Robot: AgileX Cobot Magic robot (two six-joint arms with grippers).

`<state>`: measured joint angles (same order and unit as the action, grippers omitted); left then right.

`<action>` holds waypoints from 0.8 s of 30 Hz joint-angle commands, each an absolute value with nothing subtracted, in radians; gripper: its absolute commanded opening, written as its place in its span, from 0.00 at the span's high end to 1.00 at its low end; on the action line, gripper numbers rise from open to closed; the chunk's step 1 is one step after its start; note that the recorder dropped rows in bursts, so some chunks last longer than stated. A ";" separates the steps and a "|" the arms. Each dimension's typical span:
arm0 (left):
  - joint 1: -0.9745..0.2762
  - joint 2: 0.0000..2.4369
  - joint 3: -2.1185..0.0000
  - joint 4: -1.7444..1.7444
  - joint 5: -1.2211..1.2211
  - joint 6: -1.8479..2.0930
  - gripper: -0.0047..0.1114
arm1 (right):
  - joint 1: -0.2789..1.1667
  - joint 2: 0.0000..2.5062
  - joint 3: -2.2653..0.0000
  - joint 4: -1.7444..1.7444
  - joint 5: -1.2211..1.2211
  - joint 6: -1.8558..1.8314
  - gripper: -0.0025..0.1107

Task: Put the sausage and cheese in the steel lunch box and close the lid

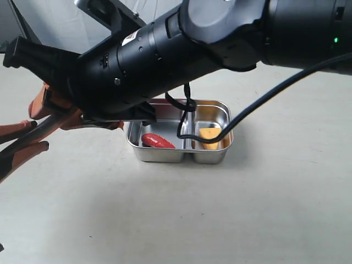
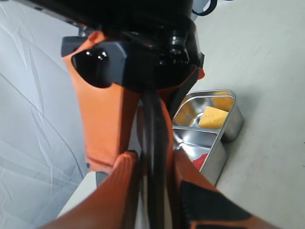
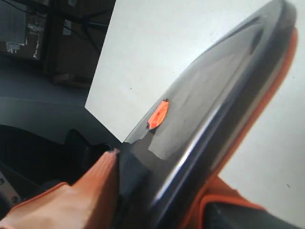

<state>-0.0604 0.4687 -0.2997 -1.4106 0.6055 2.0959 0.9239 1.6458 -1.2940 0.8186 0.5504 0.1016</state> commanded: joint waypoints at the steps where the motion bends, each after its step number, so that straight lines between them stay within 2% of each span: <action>1: -0.074 0.455 -0.328 -1.524 0.740 2.128 0.96 | 0.908 1.668 -1.283 0.659 0.578 0.053 0.99; 9: -0.074 0.455 -0.328 -1.523 0.723 2.128 0.94 | 0.839 1.636 -1.283 0.688 0.587 0.000 0.99; 14: -0.074 0.455 -0.328 -1.524 0.724 2.128 0.82 | 0.826 1.632 -1.283 0.795 0.634 -0.129 0.99; 20: -0.074 0.455 -0.328 -1.526 0.740 2.128 0.58 | 0.778 1.632 -1.283 0.793 0.692 -0.141 0.99; 24: -0.074 0.455 -0.328 -1.526 0.731 2.123 0.52 | 0.757 1.630 -1.283 0.799 0.709 -0.157 0.99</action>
